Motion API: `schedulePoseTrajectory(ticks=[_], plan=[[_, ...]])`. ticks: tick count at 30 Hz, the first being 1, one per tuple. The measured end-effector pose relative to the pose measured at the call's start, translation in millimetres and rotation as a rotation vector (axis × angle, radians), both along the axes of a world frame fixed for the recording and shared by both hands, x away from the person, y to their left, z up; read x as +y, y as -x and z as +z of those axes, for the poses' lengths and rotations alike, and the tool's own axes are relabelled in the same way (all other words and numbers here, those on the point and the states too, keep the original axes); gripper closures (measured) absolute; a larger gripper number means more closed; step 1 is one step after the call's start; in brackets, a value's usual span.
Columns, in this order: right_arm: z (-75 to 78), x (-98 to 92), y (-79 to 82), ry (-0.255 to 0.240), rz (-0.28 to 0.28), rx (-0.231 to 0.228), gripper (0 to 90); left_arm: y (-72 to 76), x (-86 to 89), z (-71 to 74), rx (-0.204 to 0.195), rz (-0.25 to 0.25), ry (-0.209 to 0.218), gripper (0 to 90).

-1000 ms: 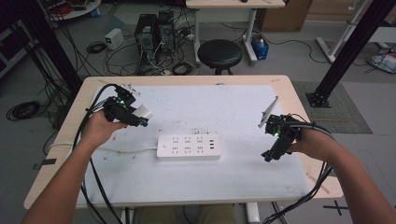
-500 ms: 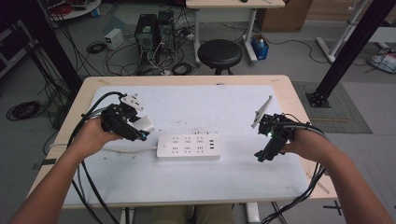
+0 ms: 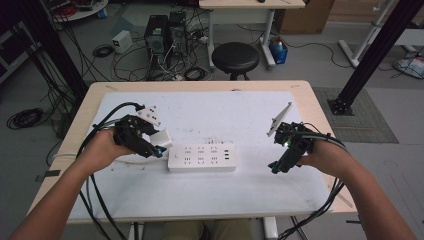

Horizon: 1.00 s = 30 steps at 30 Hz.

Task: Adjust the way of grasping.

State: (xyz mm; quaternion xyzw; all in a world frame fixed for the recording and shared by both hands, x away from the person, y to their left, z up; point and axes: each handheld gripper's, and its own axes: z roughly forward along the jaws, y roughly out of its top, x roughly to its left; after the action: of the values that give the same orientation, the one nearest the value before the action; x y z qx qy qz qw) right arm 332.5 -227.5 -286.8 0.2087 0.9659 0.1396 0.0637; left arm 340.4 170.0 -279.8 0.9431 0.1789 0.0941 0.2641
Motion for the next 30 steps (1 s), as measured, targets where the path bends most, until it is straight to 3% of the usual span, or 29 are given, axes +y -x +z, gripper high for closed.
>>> schedulePoseTrajectory(ticks=[5,12,18,21,28,30], plan=[[5.8,0.9,-0.4,-0.063,-0.072,0.009,8.9,-2.3,-5.5,3.7,-0.01,-0.026,-0.001,42.6],[2.3,3.5,2.1,-0.174,-0.12,0.048,8.9,-3.4,-14.8,4.1,-0.02,-0.066,0.016,42.6],[-3.6,6.3,7.9,-0.34,-0.185,0.113,8.9,-2.6,-29.6,2.9,-0.027,-0.112,0.031,42.6],[-5.0,7.0,9.2,-0.399,-0.213,0.153,8.9,-1.2,-37.7,1.3,-0.03,-0.135,0.037,42.5],[-4.8,9.0,9.8,-0.52,-0.252,0.195,8.9,0.8,-51.8,-1.1,-0.04,-0.161,0.054,42.6],[-5.7,8.4,8.7,-0.57,-0.283,0.238,8.9,1.6,-56.1,-1.2,-0.048,-0.175,0.053,42.6]])
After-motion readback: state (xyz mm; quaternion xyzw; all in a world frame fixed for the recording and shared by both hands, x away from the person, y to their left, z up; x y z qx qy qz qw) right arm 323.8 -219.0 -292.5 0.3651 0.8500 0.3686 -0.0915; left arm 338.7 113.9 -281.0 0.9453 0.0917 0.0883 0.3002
